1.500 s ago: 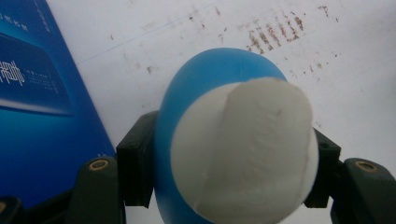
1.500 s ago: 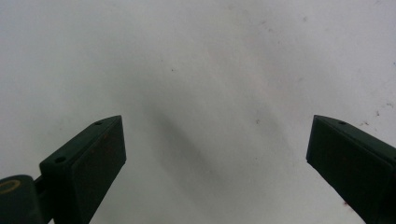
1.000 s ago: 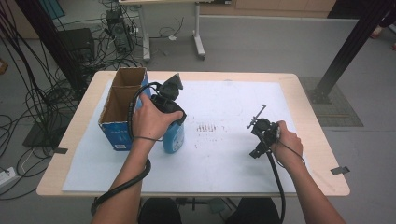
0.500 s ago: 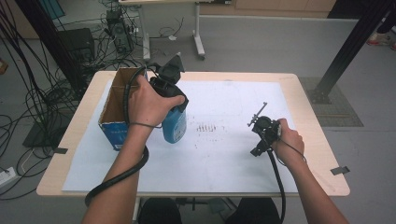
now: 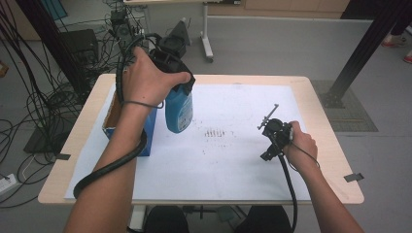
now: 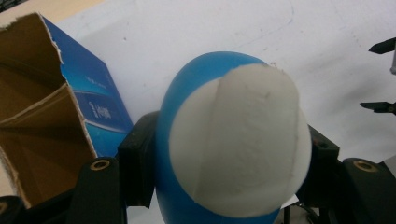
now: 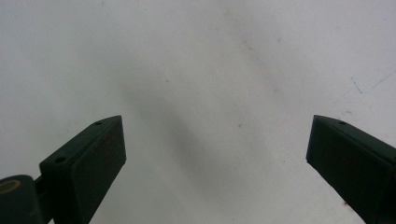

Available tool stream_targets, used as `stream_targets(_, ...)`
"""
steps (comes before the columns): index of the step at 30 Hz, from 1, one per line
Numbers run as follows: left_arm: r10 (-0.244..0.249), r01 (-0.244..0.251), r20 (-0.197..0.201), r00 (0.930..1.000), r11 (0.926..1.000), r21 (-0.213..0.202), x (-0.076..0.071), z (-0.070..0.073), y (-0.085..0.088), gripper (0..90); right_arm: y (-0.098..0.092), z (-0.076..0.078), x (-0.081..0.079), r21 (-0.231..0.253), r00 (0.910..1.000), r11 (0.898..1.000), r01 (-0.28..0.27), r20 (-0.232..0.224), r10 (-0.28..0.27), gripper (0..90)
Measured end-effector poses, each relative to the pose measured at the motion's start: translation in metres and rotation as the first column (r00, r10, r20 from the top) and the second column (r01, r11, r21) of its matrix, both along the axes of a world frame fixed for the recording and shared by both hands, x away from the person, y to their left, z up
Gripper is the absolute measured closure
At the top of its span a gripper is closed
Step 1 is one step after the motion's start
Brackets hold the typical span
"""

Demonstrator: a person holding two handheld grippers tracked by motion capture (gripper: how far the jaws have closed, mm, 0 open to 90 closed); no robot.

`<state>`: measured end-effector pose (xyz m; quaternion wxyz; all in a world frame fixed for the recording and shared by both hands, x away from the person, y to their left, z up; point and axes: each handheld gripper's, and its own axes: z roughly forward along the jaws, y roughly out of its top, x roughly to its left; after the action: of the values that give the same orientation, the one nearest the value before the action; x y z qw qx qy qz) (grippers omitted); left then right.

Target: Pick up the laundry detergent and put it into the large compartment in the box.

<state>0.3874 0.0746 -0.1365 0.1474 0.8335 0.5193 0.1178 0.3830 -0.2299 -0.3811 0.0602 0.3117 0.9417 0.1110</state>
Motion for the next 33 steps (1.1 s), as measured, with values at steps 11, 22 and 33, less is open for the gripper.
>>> stream_targets(11, -0.004, 0.004, 0.018, 0.9998, 0.9998, -0.02, 0.0, 0.045, 0.001, 37.0, -0.003, 0.003, -0.002, 0.003, 0.9999, 1.0, 0.006, 0.009, -0.006, 4.4)
stream_targets(22, 0.003, -0.002, 0.039, 0.9992, 0.9994, -0.035, 0.004, 0.088, 0.001, 37.0, -0.003, 0.004, -0.002, 0.001, 0.9999, 1.0, 0.01, 0.012, -0.01, 4.4)
stream_targets(33, 0.024, -0.022, 0.045, 0.9987, 0.9986, -0.048, 0.006, 0.093, 0.013, 37.1, -0.005, 0.003, -0.002, 0.004, 0.9998, 1.0, 0.017, 0.011, -0.017, 4.4)
